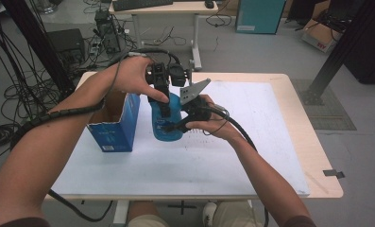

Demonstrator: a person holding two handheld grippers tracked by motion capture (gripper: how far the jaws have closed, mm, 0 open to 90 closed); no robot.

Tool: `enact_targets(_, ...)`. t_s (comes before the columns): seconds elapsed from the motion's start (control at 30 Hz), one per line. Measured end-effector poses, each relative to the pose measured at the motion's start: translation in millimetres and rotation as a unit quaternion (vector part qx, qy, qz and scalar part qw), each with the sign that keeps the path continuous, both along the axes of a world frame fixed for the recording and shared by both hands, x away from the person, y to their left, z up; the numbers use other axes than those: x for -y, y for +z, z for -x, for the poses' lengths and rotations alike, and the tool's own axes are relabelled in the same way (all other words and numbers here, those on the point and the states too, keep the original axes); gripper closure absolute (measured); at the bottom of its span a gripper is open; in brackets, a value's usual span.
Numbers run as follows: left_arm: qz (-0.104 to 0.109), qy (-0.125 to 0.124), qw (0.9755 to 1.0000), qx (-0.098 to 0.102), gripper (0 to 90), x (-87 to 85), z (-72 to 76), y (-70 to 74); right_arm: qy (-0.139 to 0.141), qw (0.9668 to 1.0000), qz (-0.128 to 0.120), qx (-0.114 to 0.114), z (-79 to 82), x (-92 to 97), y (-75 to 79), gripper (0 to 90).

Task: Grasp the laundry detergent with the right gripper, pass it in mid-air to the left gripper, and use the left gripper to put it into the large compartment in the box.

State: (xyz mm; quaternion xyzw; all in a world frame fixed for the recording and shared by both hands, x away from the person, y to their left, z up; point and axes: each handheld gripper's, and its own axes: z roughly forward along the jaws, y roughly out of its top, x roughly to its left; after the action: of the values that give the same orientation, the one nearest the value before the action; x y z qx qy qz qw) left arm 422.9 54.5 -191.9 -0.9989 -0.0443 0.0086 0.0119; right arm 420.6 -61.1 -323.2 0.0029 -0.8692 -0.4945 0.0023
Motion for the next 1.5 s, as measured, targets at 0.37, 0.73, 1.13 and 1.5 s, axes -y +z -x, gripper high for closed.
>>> enact_targets(0.37,0.007,0.0,1.0,0.002,36.8,0.3,0.5,-0.6,-0.001,1.0,0.0,-0.001,0.0,0.3,0.1,41.9)
enact_targets(0.73,0.003,0.002,1.0,-0.001,36.9,-1.1,0.9,-2.5,0.003,1.0,0.005,-0.001,0.3,-1.4,-1.5,41.6)
enact_targets(1.13,0.002,0.002,1.0,0.0,36.9,-1.2,1.1,-3.0,0.002,1.0,0.006,0.003,-0.3,-1.4,-1.7,41.4)
enact_targets(1.5,-0.001,0.002,1.0,0.004,36.9,0.5,0.9,-2.8,-0.002,1.0,0.007,0.002,-0.2,-0.6,-1.5,41.3)
